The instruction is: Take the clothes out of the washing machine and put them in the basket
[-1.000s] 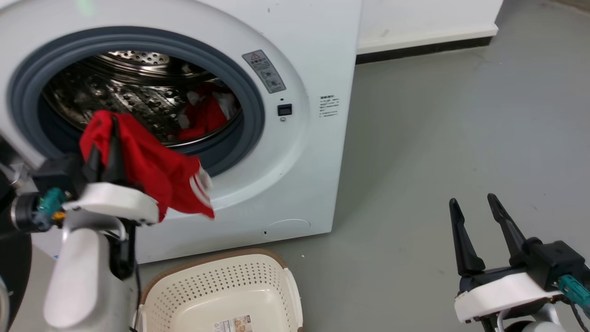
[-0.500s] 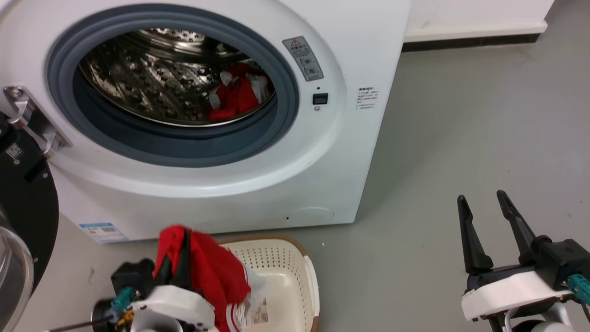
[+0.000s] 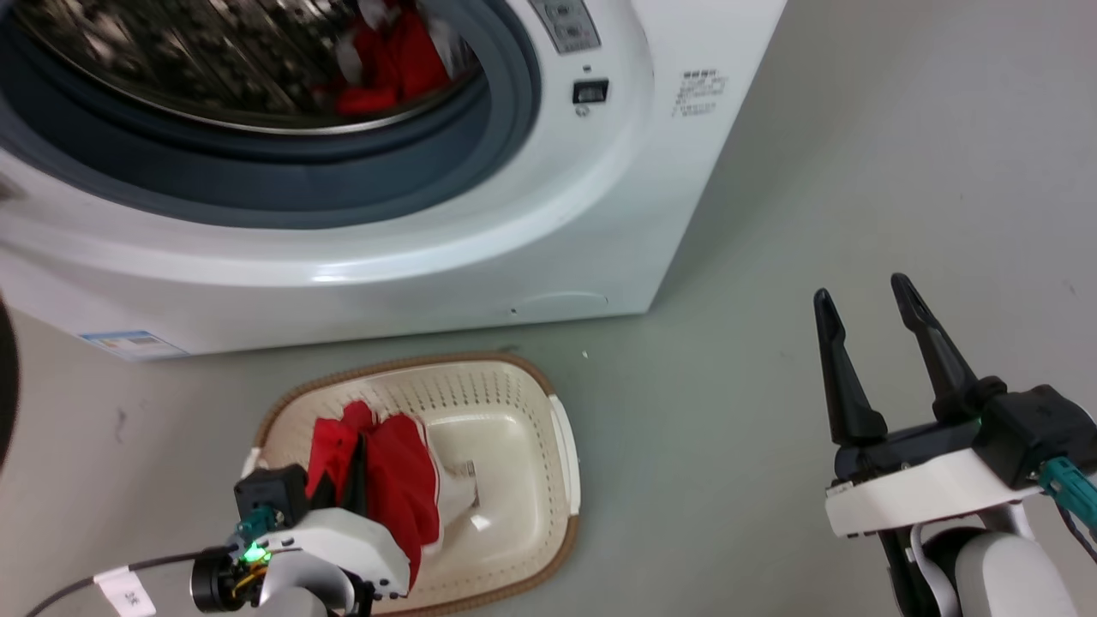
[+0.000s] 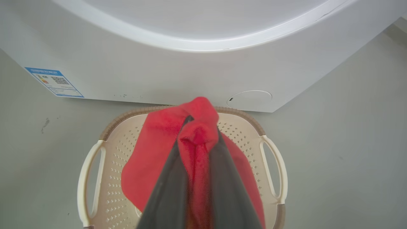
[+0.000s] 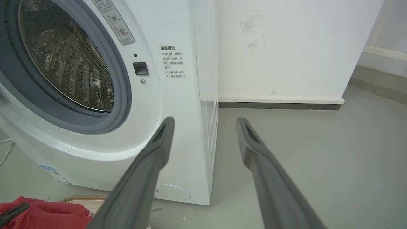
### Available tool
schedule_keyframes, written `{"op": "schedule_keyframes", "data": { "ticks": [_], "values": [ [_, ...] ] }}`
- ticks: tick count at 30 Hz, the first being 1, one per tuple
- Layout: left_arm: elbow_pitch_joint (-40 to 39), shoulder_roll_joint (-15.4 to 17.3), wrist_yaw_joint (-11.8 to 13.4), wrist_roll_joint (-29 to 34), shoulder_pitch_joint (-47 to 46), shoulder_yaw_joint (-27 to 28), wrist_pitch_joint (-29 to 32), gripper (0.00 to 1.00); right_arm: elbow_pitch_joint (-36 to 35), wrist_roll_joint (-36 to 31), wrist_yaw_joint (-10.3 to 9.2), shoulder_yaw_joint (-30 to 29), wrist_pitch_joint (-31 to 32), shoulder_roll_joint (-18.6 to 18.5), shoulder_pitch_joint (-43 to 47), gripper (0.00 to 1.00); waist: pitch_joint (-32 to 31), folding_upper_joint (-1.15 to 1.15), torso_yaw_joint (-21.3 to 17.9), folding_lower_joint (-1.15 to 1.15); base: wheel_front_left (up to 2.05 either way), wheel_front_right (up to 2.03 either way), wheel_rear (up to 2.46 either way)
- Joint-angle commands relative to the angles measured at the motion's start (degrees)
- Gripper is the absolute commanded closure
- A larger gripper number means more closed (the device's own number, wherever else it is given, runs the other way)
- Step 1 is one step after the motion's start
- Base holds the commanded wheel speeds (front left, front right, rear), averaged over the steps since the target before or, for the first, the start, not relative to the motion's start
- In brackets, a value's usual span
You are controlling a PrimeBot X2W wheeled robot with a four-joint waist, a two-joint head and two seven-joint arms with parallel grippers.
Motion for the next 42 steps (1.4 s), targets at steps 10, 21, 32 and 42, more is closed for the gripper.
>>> {"op": "schedule_keyframes", "data": {
  "ticks": [10,21,32,42],
  "values": [
    [8.3,2.7,0.5,1.3,-8.3,4.8,-0.1,1.0,0.8,0.5,-0.04,2.0,-2.3,0.1,-5.8,0.0,13.3,0.0,-5.9,-0.01,0.0,0.0,0.0],
    [15.9,5.0,1.3,2.6,-14.8,8.8,-0.1,1.0,2.1,0.2,-0.04,3.7,-4.2,0.1,-9.9,0.0,21.7,0.0,-8.7,-0.01,0.0,0.0,0.0],
    [24.1,5.5,0.6,3.0,-17.5,9.5,-0.1,0.03,4.2,0.5,-0.04,3.9,-5.3,0.1,-11.0,0.0,22.4,0.0,-8.7,-0.01,0.0,0.0,0.0],
    [23.6,2.6,-0.6,2.5,-13.8,10.2,-0.1,0.0,6.1,-1.6,-0.04,3.1,-4.5,0.1,-8.3,0.0,10.7,0.0,-4.9,-0.01,0.0,0.0,0.0]
  ]
}}
